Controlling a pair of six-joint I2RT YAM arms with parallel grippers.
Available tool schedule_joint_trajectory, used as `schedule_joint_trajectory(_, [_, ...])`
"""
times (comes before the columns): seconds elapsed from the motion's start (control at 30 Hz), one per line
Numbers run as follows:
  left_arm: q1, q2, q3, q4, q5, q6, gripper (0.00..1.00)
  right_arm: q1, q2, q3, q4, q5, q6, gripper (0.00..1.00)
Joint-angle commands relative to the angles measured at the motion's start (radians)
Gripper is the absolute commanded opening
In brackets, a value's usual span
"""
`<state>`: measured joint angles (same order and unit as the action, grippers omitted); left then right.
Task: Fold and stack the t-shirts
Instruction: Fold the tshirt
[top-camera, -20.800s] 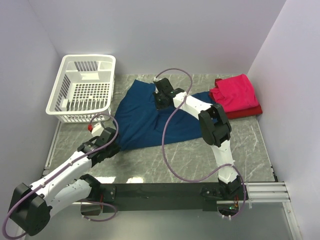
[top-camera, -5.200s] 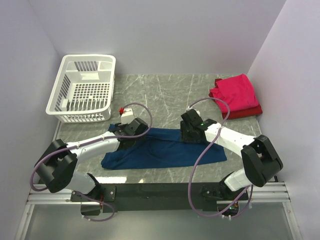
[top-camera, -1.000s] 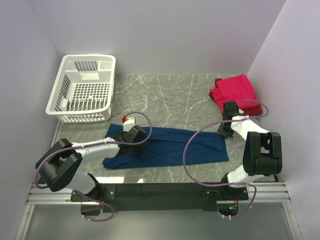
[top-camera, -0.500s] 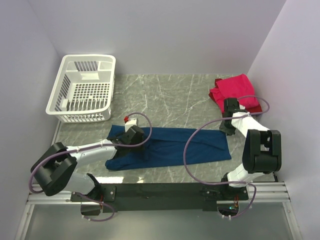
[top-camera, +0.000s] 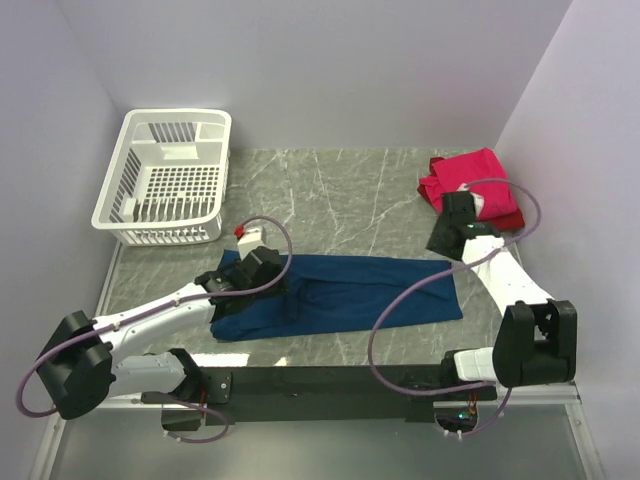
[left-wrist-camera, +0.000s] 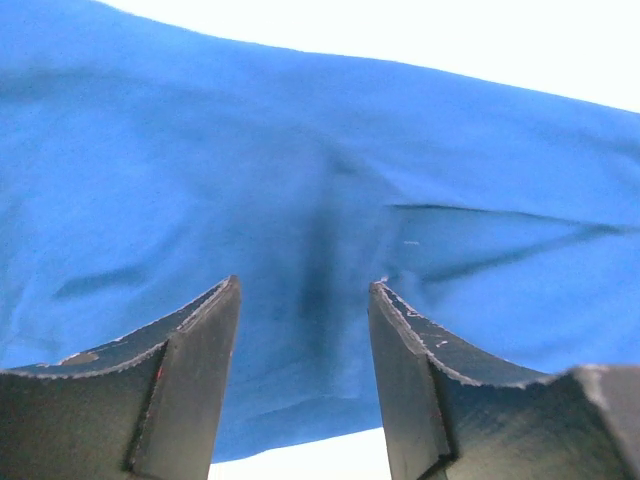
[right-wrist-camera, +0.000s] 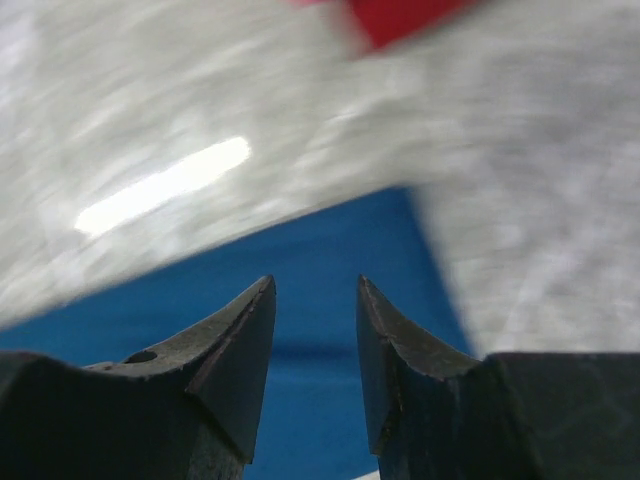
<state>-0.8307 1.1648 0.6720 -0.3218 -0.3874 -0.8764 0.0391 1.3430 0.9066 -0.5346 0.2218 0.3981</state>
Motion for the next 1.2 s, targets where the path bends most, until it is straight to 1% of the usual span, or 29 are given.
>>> schedule_joint_trajectory(0.0, [0.027, 0.013, 0.0, -0.138, -0.084, -0.133, 0.6, 0.134, -0.021, -0.006, 0.022, -0.071, 0.024, 0.45])
schedule_joint_trajectory(0.07, [0.057, 0.025, -0.04, -0.094, -0.036, -0.144, 0.61, 0.215, 0.011, -0.008, 0.056, -0.108, 0.048, 0.45])
schedule_joint_trajectory(0.1, [0.064, 0.032, -0.057, -0.083, -0.028, -0.147, 0.61, 0.234, 0.027, -0.008, 0.071, -0.128, 0.053, 0.45])
schedule_joint_trajectory(0.2, [0.073, 0.081, -0.055, -0.053, -0.044, -0.153, 0.61, 0.297, 0.096, -0.002, 0.108, -0.144, 0.064, 0.45])
schedule_joint_trajectory(0.27, [0.079, 0.128, -0.049, -0.037, -0.053, -0.15, 0.61, 0.309, 0.145, 0.002, 0.123, -0.136, 0.064, 0.45])
schedule_joint_trajectory(0.4, [0.103, 0.217, -0.026, 0.047, -0.024, -0.124, 0.61, 0.312, 0.228, -0.009, 0.139, -0.111, 0.064, 0.45])
schedule_joint_trajectory(0.53, [0.134, 0.327, 0.02, 0.107, -0.001, -0.076, 0.61, 0.312, 0.263, -0.028, 0.142, -0.11, 0.077, 0.44])
schedule_joint_trajectory(0.57, [0.142, 0.375, 0.037, 0.113, 0.002, -0.066, 0.61, 0.312, 0.268, -0.034, 0.14, -0.113, 0.085, 0.44])
schedule_joint_trajectory(0.73, [0.166, 0.541, 0.205, 0.127, 0.018, 0.016, 0.6, 0.314, 0.295, -0.029, 0.114, -0.125, 0.1, 0.43])
schedule_joint_trajectory(0.83, [0.206, 0.665, 0.31, 0.115, 0.03, 0.054, 0.6, 0.312, 0.282, -0.034, 0.108, -0.133, 0.108, 0.43])
schedule_joint_trajectory(0.97, [0.26, 0.762, 0.423, 0.093, 0.047, 0.111, 0.6, 0.312, 0.26, -0.031, 0.088, -0.134, 0.116, 0.43])
schedule_joint_trajectory(1.07, [0.3, 0.846, 0.533, 0.073, 0.059, 0.157, 0.6, 0.312, 0.242, -0.032, 0.085, -0.163, 0.116, 0.43])
schedule_joint_trajectory(1.17, [0.329, 0.929, 0.691, 0.029, 0.065, 0.204, 0.59, 0.314, 0.234, -0.037, 0.088, -0.194, 0.119, 0.44])
